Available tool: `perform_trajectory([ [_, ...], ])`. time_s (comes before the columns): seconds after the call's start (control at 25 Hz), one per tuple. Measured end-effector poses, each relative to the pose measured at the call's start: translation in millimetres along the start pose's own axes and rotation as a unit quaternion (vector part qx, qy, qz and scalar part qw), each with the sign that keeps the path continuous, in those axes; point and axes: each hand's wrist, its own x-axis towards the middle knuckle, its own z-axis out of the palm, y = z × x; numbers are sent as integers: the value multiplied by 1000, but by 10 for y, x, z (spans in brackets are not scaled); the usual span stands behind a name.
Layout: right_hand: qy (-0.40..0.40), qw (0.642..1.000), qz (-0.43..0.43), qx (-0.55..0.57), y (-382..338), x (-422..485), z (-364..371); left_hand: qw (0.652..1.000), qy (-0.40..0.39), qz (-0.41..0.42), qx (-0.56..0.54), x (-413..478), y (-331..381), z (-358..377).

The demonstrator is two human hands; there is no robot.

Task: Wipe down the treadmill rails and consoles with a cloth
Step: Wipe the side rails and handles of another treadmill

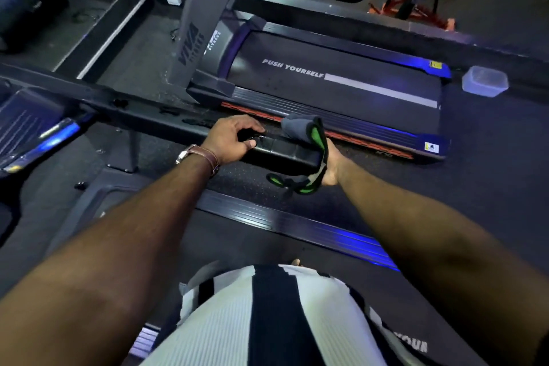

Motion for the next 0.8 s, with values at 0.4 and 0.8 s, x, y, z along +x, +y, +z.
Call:
perform_trajectory([
  [0.4,193,635,-218,-716,23,-417,277,1000,27,-15,-1,13,72,39],
  [0.8,-40,975,-29,-218,-367,-304,165,998,-31,-33,35,-34,66,-45],
])
